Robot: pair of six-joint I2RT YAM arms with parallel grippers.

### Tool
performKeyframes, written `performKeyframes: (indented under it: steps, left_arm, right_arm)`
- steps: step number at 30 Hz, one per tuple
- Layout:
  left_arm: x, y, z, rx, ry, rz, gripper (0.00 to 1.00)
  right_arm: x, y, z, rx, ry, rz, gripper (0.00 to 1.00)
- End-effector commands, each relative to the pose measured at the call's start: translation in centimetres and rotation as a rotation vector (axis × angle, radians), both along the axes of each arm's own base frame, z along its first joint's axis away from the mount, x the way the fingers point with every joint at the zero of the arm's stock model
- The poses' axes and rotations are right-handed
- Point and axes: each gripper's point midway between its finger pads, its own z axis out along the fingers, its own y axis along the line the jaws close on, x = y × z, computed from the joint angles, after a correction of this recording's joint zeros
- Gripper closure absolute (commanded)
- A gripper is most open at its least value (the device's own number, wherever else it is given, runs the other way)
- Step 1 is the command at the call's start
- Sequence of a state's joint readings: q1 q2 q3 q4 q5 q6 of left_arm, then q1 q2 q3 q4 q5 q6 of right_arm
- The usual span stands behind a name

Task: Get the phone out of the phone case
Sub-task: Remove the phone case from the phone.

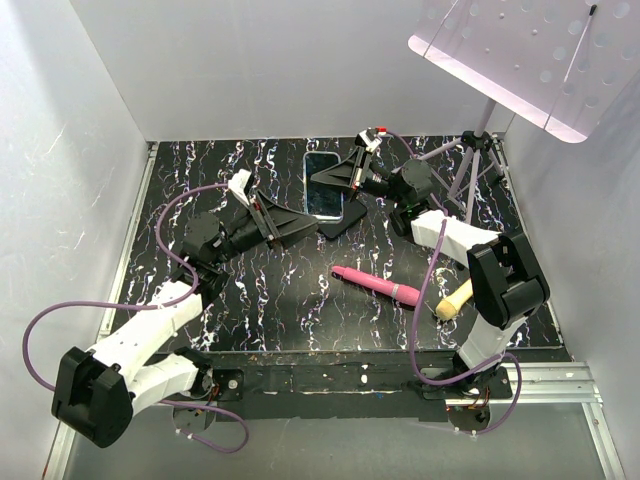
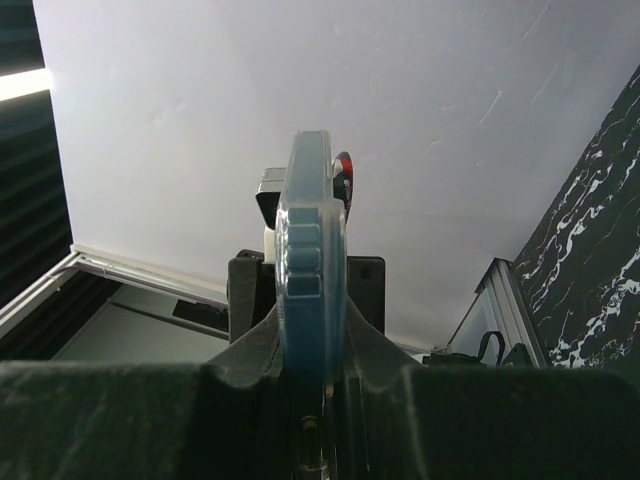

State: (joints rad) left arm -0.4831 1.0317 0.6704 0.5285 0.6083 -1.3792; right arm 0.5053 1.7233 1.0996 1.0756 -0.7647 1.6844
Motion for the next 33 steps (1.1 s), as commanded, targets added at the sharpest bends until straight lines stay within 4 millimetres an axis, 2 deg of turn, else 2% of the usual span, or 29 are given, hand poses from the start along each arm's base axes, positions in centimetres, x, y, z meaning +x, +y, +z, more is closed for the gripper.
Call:
performKeyframes:
  steps: [1,5,8,13,18,23,33]
  left_arm:
    - [1.2,0.9,0.3,0.012,-0.007,0.069,0.46]
    - [2.0,1.1,1.4,-0.008,-0.032,0.086,0.46]
    - [1.8,1.0,1.4,-0.016,-0.034,0.072,0.45]
    - [0.5,1.4,1.7,-0.046,-0.069,0.047,0.45]
    - [-0.6,1.0,2.0,-0.038,-0.092,-0.016,0.39]
    - [-0.3,1.0,2.2,-0.039,-0.081,-0.005,0.39]
    - [1.1,1.2,1.0,-0.014,-0.030,0.060,0.39]
  right_arm:
    - [-0.9,-0.4,4.2,0.092,-0.119,0.006,0.99]
    - [-1.0,-0.2,4.1,0.089,-0.118,0.010,0.99]
    - [-1.0,-0.2,3.9,0.087,-0.115,0.009,0.99]
    - [-0.5,0.0,3.4,0.072,-0.112,0.000,0.99]
    - [0.0,0.4,3.3,0.075,-0.105,0.003,0.99]
    - [-0.1,0.3,3.4,0.072,-0.110,-0.001,0.99]
    - [-1.1,0.5,4.2,0.086,-0.120,0.015,0.99]
